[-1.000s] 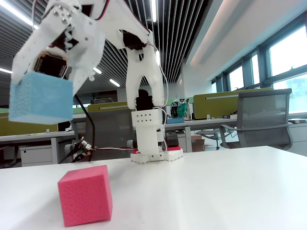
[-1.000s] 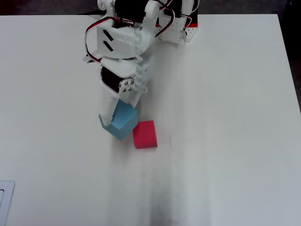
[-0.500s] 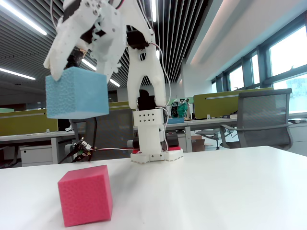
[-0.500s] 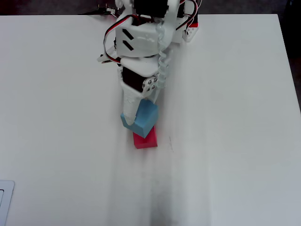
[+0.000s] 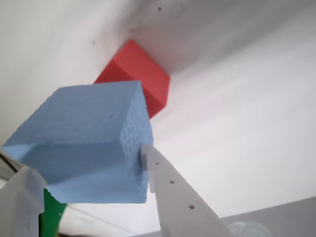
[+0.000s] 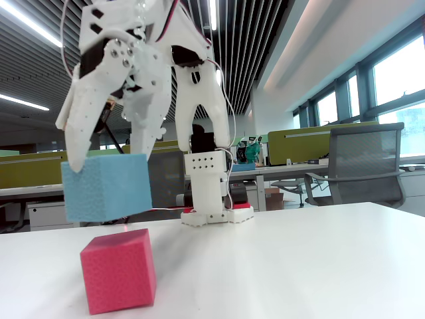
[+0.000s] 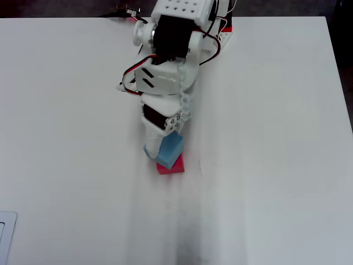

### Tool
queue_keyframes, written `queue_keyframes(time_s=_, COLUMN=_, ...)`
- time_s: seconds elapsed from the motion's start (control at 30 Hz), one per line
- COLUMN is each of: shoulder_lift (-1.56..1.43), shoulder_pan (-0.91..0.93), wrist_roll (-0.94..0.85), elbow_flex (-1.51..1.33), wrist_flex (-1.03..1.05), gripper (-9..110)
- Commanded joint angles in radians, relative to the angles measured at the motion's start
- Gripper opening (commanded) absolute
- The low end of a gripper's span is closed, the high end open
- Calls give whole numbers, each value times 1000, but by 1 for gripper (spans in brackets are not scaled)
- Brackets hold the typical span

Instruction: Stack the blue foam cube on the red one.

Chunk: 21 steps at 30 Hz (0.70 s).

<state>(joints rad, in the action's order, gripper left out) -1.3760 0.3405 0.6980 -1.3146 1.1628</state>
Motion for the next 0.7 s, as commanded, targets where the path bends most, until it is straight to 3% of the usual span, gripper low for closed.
queue_keyframes(time_s=0.0, shoulder_lift=2, shoulder_pan=11, wrist_roll=3, elbow_flex=3, wrist_flex=-21, gripper=20)
queue_keyframes(time_s=0.67, shoulder_lift=9, shoulder_pan=11, wrist_roll=3, elbow_flex=-80, wrist_flex=-54, gripper=24)
